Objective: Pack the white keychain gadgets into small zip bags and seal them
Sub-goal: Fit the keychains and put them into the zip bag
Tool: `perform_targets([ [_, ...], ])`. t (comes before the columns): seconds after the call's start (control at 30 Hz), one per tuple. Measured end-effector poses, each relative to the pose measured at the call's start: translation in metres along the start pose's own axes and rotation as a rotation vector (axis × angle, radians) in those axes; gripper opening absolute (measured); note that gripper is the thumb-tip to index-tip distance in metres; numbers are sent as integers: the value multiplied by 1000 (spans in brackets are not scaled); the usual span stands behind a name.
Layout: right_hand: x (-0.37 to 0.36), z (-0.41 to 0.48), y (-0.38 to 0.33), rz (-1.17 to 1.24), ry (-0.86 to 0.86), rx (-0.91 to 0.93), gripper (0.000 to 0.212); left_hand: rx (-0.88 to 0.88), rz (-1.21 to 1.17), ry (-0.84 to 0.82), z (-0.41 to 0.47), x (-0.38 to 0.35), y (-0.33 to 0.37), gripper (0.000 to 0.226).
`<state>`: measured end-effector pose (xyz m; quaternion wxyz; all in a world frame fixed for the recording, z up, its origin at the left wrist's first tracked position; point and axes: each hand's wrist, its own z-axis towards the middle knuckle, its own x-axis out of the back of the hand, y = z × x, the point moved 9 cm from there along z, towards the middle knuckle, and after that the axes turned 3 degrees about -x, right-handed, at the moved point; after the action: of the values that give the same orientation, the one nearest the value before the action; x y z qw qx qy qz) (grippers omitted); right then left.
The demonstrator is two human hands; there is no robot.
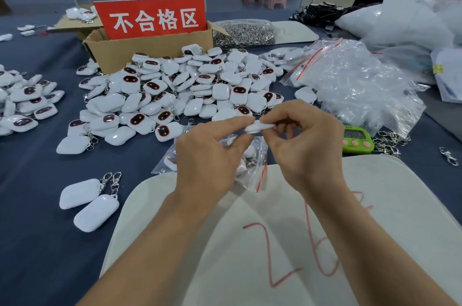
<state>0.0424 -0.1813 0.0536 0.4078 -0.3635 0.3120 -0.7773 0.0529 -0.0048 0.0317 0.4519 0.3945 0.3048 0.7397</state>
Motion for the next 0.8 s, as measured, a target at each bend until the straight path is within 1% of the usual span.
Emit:
perform_targets([
  [0.1, -1, 2, 4, -19, -17, -35, 30, 11, 14, -1, 1, -1, -3, 37],
  [0.13, -1, 3, 6, -25, -21, -54, 32, 18, 1, -5, 1, -2, -3, 37],
  [0.17, 0, 4, 7, -36, -17, -67, 34, 31, -29, -7, 1, -3, -4, 32],
  [0.23, 1, 5, 7, -54, -15, -63, 49, 68, -111, 15, 3, -2, -5, 19],
  [0.27, -1, 3, 5, -60, -33, -53, 58, 95, -151, 43, 4, 0, -6, 17],
  [0.3, -4, 2, 3, -77, -59, -45, 62, 135, -204, 72, 5, 3, -10, 17],
  [0.33, -7, 0, 3, -97, -80, -44, 61, 188, -274, 91, 6, 4, -15, 17],
  [0.4, -9, 0, 6, -79, -85, -67, 45, 271, -429, 88, 6, 2, -22, 16],
  [0.47, -9, 1, 9, -3, -77, -95, 27, 263, -515, 72, 7, 2, -19, 17],
  [0.53, -8, 2, 7, 25, -69, -87, 14, 197, -505, 47, 8, 4, -12, 13],
  [0.6, -6, 2, 3, 30, -58, -68, 12, 146, -460, 25, 9, 7, -8, 12],
  [0.7, -3, 2, -1, 32, -33, -33, 21, 105, -405, 12, 10, 8, -8, 26],
  [0.8, 0, 1, -4, 15, -11, 0, 14, 68, -382, 15, 12, 9, -6, 33],
])
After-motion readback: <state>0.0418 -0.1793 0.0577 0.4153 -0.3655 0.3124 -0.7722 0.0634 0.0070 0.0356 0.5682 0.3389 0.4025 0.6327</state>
